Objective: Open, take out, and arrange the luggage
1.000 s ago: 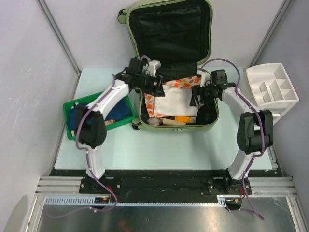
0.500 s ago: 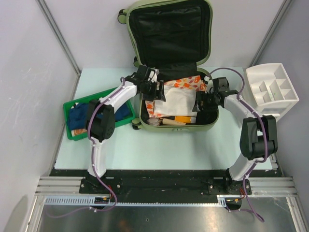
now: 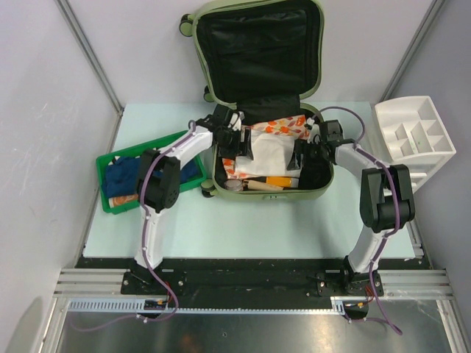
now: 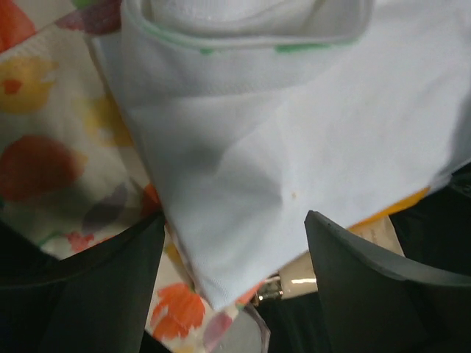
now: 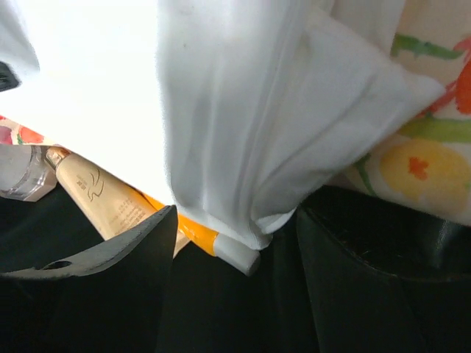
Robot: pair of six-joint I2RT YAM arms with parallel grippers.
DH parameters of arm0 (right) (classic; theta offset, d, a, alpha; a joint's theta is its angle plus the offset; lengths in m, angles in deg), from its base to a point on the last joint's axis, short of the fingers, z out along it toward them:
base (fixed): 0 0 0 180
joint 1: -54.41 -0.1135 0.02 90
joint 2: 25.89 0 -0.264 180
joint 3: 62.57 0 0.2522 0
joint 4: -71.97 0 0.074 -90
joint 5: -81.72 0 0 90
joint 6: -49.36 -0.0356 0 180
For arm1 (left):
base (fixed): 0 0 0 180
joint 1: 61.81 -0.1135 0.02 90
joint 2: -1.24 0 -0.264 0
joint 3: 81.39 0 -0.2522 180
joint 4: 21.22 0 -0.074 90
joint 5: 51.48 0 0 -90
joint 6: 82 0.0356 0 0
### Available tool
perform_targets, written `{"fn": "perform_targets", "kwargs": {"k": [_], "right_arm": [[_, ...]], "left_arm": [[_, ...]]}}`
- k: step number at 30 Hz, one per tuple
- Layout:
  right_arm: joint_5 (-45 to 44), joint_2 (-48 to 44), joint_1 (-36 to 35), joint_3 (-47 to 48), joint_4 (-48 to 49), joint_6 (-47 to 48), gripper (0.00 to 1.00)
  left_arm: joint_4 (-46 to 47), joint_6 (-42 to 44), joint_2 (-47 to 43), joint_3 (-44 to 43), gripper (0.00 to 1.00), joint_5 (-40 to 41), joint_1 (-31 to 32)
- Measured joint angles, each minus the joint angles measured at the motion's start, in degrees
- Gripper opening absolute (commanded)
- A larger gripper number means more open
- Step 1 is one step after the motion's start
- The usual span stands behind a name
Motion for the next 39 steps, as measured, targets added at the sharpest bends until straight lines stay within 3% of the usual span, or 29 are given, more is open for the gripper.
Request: {"fn": "perform_targets", "kwargs": {"k": [2,5,8,10,13,14,18,39], "right_arm": [[0.00,0.33,-0.17,0.00,0.92,0.00,0.65],[0.02,0.96,-0.66,0.00,2.51,0.11,0.44],[0.02,1.36,-1.07,0.00,2.93,0.17,0.33],[0.04,1.27,-1.18,0.00,2.93,0.22,0.28],[0.24,0.70,-1.31,0.00,2.84,0.28,0.13],[0.24,0.35,-1.40,0.00,2.78,0.33,0.02],[0.26,-1.81,-1.53,0.00,2.69,0.61,0.00],[0.31,-8.11,-1.40,1.81,3.32,0.31,0.00]], "left_arm": [[0.04,0.02,2.08,-1.22,0.79,-0.35,0.00],[-0.04,0.00,4.74,-2.91,0.71,-0.70,0.00],[-0.59,0.04,4.94,-3.61,0.56,-1.36,-0.28],[-0.44,0.57,4.94,-3.76,0.42,-1.73,-0.26],[-0.09,1.75,4.92,-3.80,0.21,-2.29,0.09],[0.04,2.03,4.85,-3.80,0.17,-2.71,0.22],[0.22,2.95,4.11,-3.82,0.00,-3.91,0.52],[0.09,4.92,-3.91,-5.79,0.00,-4.57,0.20]]}}
